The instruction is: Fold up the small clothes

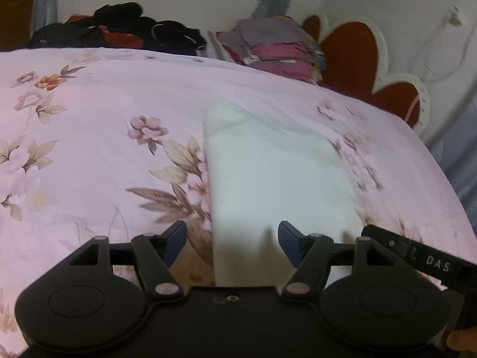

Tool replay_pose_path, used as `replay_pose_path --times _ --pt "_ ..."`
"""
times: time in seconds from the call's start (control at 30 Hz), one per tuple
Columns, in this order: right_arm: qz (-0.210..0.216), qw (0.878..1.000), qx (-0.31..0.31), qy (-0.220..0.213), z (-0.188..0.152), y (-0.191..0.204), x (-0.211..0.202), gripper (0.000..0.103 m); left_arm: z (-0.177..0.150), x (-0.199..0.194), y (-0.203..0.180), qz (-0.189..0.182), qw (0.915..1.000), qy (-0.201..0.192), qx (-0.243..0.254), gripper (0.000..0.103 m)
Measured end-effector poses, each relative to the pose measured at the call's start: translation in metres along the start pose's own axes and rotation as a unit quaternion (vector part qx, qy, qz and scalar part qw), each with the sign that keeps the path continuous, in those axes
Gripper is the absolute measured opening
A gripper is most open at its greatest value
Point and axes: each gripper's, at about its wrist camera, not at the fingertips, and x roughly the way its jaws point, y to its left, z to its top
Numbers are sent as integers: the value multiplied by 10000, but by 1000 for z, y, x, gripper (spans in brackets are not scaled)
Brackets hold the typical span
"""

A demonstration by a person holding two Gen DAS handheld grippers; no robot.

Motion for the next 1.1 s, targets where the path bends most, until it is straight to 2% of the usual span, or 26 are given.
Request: replay_pose_path --times 0.3,0.5,0.6,0.63,0.67,0.77,0.83,0.97,1.1 --pt "421 9973 539 265 21 -23 49 66 12 42 11 -259 9980 336 -474 65" --pt "666 9935 803 446 18 -43 72 71 7 62 1 -500 9967 455 -453 64" --pt "905 9914 842 426 18 -48 74 71 6 65 -3 -514 9970 417 -412 58" --pt "1003 9898 909 443 18 -50 75 65 6 66 -4 -524 9970 411 -394 53" --pt "1130 9876 967 499 18 -50 77 50 6 66 -5 -527 9970 403 -387 48" --pt "1244 9851 1030 588 19 -49 78 44 6 63 -9 -498 9973 385 -387 39" --pt "1279 9845 1039 603 21 -48 77 37 7 61 -13 -440 9980 360 -290 36" --pt "1144 9872 963 551 22 -40 71 33 8 58 -19 -331 9990 284 -136 32" --pt "1192 9880 891 405 25 -32 58 31 10 48 -23 -299 9994 171 -42 29"
